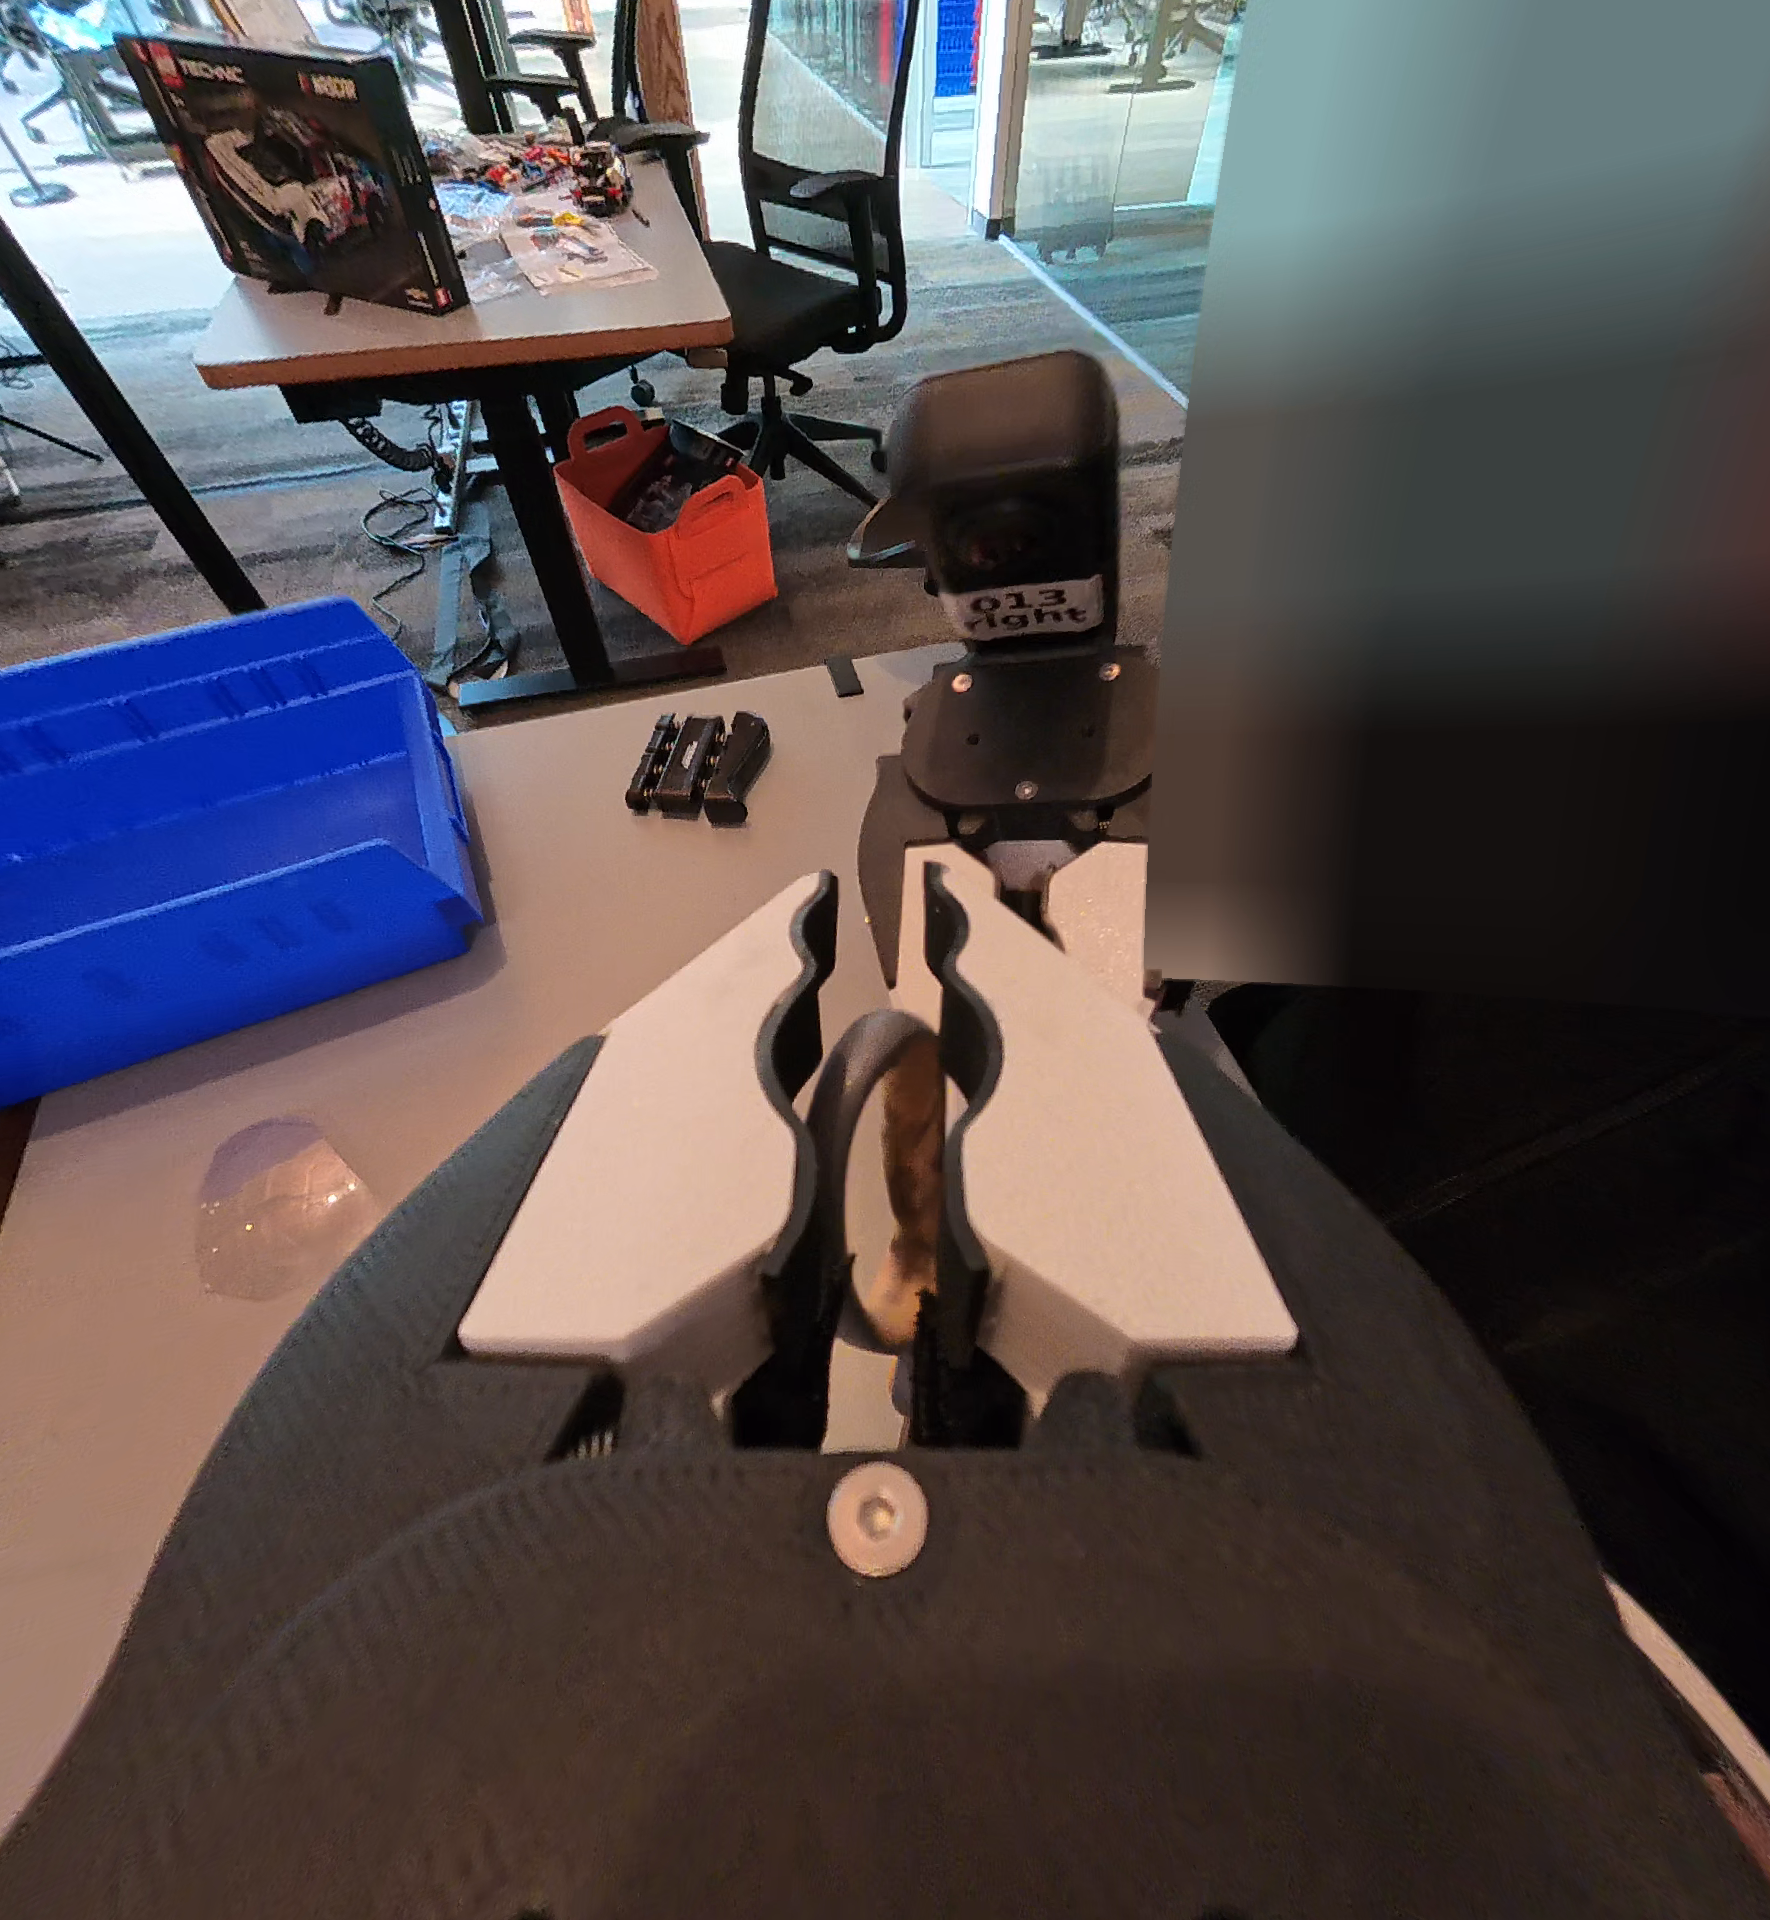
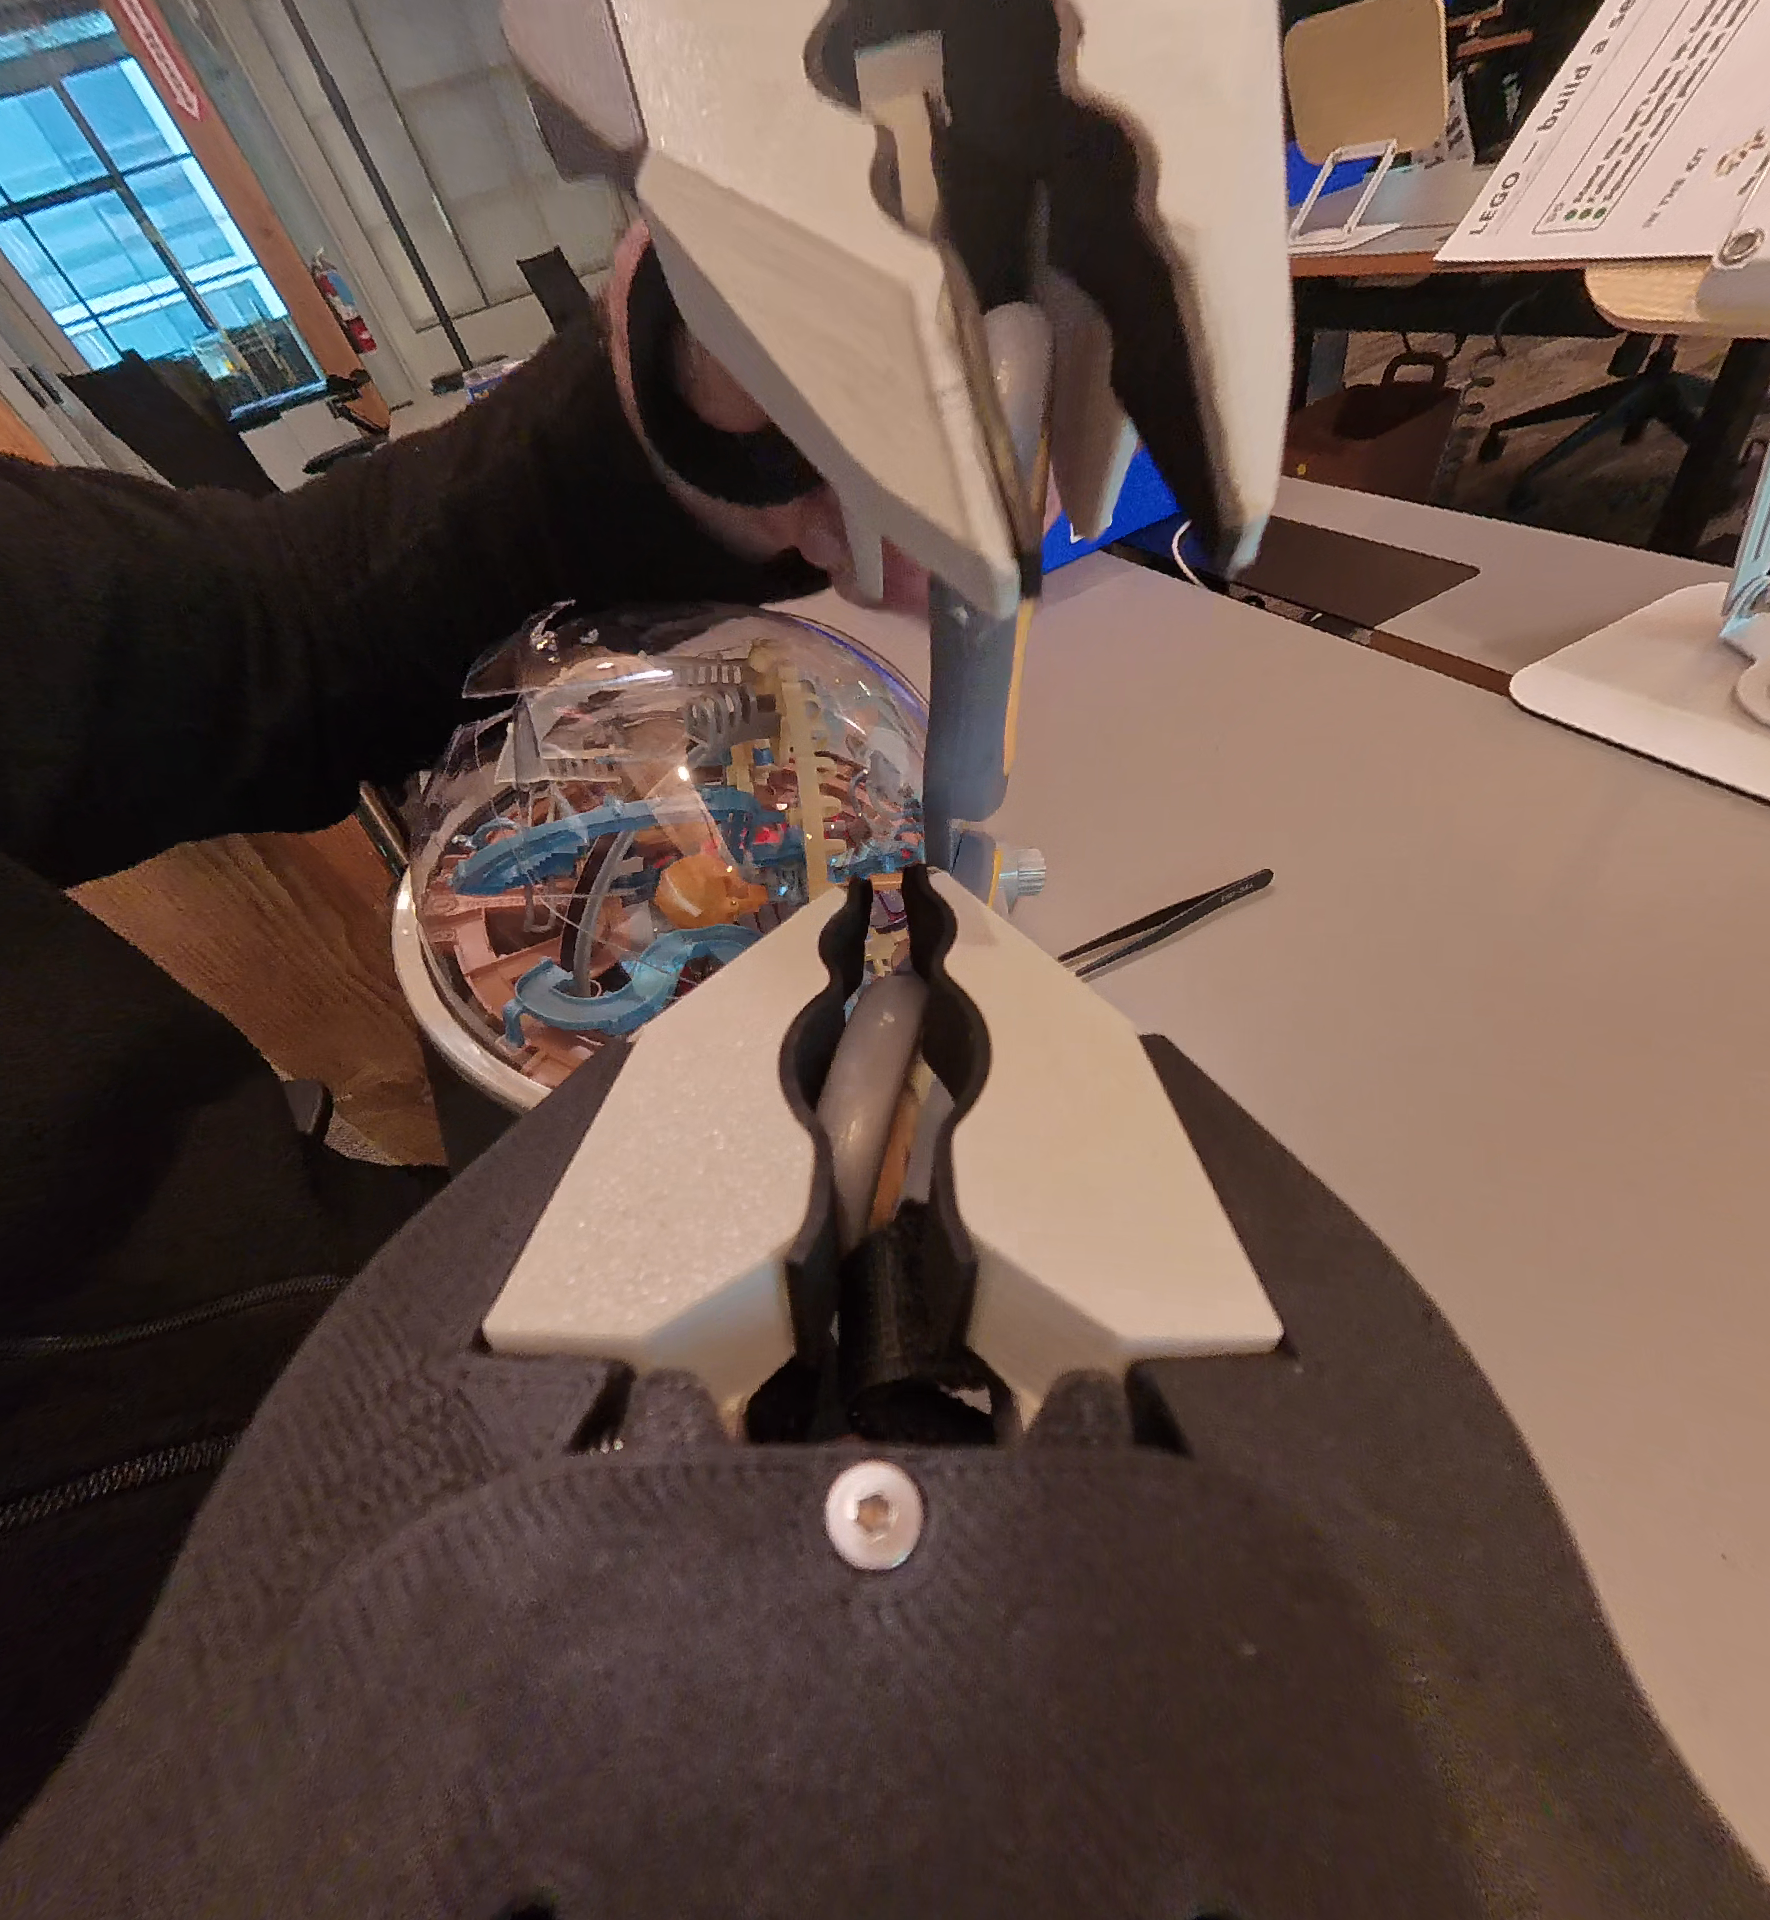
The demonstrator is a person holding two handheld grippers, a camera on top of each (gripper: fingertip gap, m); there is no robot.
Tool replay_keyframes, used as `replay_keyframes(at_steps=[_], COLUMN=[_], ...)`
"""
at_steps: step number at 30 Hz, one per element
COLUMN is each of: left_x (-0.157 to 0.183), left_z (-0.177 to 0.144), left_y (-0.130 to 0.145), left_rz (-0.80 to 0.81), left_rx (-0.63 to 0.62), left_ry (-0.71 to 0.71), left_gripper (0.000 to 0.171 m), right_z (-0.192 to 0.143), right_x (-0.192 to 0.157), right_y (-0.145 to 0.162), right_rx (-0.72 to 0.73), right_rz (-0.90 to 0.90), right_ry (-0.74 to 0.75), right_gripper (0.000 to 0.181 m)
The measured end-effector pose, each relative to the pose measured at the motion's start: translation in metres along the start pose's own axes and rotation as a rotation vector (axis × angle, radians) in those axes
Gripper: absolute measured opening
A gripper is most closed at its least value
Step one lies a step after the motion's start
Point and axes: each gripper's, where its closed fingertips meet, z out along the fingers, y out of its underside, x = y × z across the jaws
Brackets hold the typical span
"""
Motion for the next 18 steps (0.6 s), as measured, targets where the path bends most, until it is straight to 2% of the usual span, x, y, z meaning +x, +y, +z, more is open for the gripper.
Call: replay_keyframes(at_steps=[5, 8, 10, 11, 18], left_x=[0.015, 0.011, 0.009, 0.009, -0.007], left_z=[0.005, 0.011, 0.017, 0.02, 0.03], left_y=[-0.006, 0.001, 0.009, 0.014, 0.012], left_rz=[0.051, 0.076, 0.016, 0.001, -0.082], left_rx=[-0.087, -0.156, -0.161, -0.161, -0.005], left_ry=[0.031, 0.018, 0.049, 0.071, 0.068], left_gripper=[0.026, 0.013, 0.0, 0.0, 0.0], right_z=[-0.002, 0.0, 0.002, 0.003, 0.005], right_x=[-0.004, -0.005, -0.005, -0.005, 0.007], right_y=[0.002, 0.001, 0.002, 0.002, 0.009], right_rx=[-0.012, -0.025, -0.036, -0.037, -0.048], right_rz=[-0.018, -0.015, -0.003, 0.002, 0.067], right_ry=[0.001, -0.01, -0.023, -0.029, -0.056], right_gripper=[0.005, 0.006, 0.005, 0.006, 0.005])
